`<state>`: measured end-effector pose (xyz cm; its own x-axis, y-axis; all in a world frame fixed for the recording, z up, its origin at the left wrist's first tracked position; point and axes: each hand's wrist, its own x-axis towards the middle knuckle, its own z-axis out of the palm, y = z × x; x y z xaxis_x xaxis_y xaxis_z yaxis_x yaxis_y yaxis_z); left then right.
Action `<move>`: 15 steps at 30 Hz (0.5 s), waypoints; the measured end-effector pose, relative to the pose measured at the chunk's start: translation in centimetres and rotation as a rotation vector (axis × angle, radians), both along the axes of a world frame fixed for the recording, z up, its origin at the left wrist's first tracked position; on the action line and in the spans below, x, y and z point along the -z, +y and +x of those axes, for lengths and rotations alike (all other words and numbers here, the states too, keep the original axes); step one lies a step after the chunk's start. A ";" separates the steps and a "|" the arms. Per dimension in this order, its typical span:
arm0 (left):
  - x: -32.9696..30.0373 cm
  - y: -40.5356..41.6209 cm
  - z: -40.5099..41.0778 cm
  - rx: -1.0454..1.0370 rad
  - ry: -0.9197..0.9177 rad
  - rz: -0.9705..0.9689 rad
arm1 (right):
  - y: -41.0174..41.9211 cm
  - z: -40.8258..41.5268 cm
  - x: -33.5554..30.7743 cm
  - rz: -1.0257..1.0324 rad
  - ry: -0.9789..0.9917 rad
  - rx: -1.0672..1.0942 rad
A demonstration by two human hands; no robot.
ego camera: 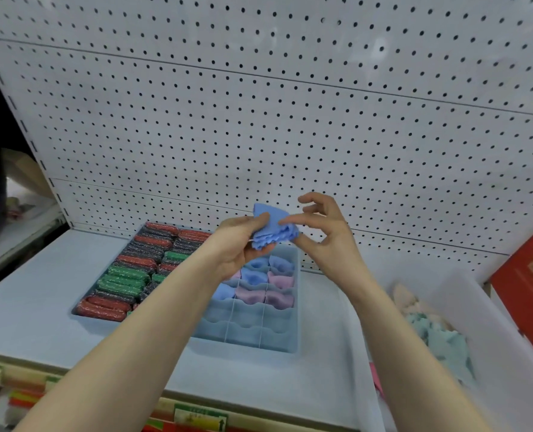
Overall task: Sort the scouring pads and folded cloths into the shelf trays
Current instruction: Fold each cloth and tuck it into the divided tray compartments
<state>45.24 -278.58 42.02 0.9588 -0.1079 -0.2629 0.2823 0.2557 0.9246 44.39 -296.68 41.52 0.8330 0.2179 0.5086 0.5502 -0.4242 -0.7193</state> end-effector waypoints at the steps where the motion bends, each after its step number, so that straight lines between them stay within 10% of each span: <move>1: 0.1 0.0 -0.1 -0.019 0.011 0.085 | 0.1 0.2 -0.2 0.069 0.028 0.026; 5: 0.8 0.1 -0.2 -0.022 -0.105 0.374 | -0.2 0.8 -0.7 0.323 0.325 0.005; 15: 1.2 0.3 -0.7 -0.029 -0.316 0.176 | -0.5 0.6 -0.1 0.321 0.593 -0.245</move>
